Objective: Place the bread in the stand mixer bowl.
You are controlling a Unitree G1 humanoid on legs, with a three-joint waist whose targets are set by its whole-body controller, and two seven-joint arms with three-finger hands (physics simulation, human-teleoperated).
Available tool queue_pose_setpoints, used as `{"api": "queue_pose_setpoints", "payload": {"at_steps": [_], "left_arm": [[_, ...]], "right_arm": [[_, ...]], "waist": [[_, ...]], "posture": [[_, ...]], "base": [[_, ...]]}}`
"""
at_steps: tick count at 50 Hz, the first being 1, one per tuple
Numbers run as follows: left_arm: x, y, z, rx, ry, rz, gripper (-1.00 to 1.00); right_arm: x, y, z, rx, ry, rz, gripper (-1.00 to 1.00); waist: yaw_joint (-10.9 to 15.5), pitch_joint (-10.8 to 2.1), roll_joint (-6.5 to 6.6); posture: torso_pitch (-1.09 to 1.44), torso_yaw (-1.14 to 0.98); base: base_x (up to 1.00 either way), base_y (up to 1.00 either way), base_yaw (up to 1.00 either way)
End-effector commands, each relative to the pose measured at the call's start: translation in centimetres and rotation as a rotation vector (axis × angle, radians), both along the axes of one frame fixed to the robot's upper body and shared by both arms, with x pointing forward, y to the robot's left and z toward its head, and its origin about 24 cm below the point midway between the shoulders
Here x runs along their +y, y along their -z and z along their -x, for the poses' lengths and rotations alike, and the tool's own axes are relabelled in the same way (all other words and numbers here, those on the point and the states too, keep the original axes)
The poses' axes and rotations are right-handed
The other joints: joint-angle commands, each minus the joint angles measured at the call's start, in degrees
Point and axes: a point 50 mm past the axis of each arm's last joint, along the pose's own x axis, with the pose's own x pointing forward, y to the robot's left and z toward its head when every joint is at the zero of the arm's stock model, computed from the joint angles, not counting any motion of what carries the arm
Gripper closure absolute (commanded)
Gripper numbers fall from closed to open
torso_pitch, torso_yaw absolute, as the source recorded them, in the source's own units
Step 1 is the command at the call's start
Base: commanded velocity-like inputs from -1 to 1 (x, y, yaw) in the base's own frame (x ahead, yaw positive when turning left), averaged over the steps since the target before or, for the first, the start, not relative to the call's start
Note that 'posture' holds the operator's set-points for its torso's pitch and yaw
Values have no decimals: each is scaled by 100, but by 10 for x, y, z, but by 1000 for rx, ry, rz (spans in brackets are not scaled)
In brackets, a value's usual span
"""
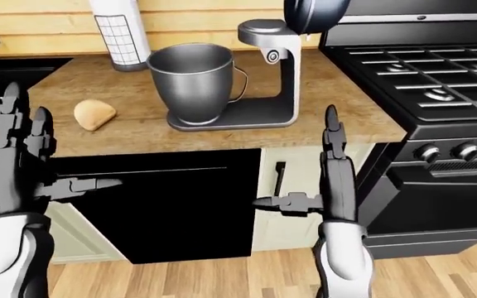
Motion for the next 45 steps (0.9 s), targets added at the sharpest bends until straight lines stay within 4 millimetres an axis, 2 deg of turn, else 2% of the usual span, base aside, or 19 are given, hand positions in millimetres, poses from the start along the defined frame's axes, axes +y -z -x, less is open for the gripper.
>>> {"api": "queue_pose_setpoints", "payload": {"at_steps": [1,5,7,8,10,11,17,19,21,22,24,30,32,33,35,36,41,43,45], "left_arm": [[1,-19,8,-103,-18,-31,-100],[1,-21,7,-106,-17,-33,-100],[1,-21,7,-107,-17,-33,-100],[1,-21,7,-108,-16,-32,-100],[1,-21,6,-109,-16,-33,-100],[1,-21,6,-109,-16,-32,-100],[1,-23,7,-110,-15,-33,-100],[0,-23,8,-110,-15,-33,-100],[1,-23,7,-110,-14,-32,-100],[1,-23,7,-110,-13,-32,-100],[1,-22,7,-110,-14,-32,-100],[1,-23,7,-113,-17,-33,-100],[1,-23,7,-115,-18,-34,-100],[1,-23,7,-115,-18,-35,-100],[2,-23,7,-116,-19,-35,-100],[2,-23,7,-116,-19,-35,-100],[2,-23,7,-117,-20,-35,-100],[2,-23,7,-118,-20,-35,-100],[2,-23,7,-119,-21,-35,-100]], "right_arm": [[5,-16,4,-96,-28,10,-100],[4,-17,4,-98,-23,11,-100],[3,-17,5,-98,-20,11,-100],[3,-18,6,-100,-18,12,-100],[3,-18,6,-101,-16,11,-100],[3,-18,6,-101,-16,12,-100],[2,-18,7,-103,-10,12,-100],[2,-19,7,-105,-7,12,-100],[1,-19,8,-107,-4,13,-100],[1,-20,8,-108,-3,13,-100],[1,-20,9,-109,-1,13,-100],[-1,-20,10,-113,8,14,-100],[-1,-20,11,-114,9,14,-100],[-1,-20,11,-114,10,14,-100],[-2,-20,11,-114,11,13,-100],[-2,-20,11,-114,11,13,-100],[-2,-20,11,-115,13,13,-100],[-2,-20,11,-115,14,13,-100],[-2,-20,11,-115,13,13,-100]], "waist": [[38,-83,33],[26,17,294],[2,-13,537],[-2,-89,743],[67,-31,625],[41,-12,650],[77,-24,330],[95,-36,140],[85,-145,-227],[26,-82,42],[38,-66,-25],[26,15,299],[3,-1,530],[-2,-85,734],[68,-38,620],[44,-4,641],[74,-28,391],[89,-27,247],[100,-66,-9]], "posture": [[0,0],[0,0],[0,0],[0,0],[0,0],[0,0],[0,0],[0,0],[0,0],[0,0],[0,0],[0,0],[0,0],[0,0],[0,0],[0,0],[0,0],[0,0],[0,0]], "base": [[11,0,0],[11,0,0],[11,0,0],[12,0,0],[12,0,0],[12,0,0],[11,0,0],[12,0,0],[12,0,0],[12,0,0],[12,0,0],[12,0,0],[11,0,0],[12,0,0],[12,0,0],[12,0,0],[12,0,0],[12,0,0],[11,0,0]]}}
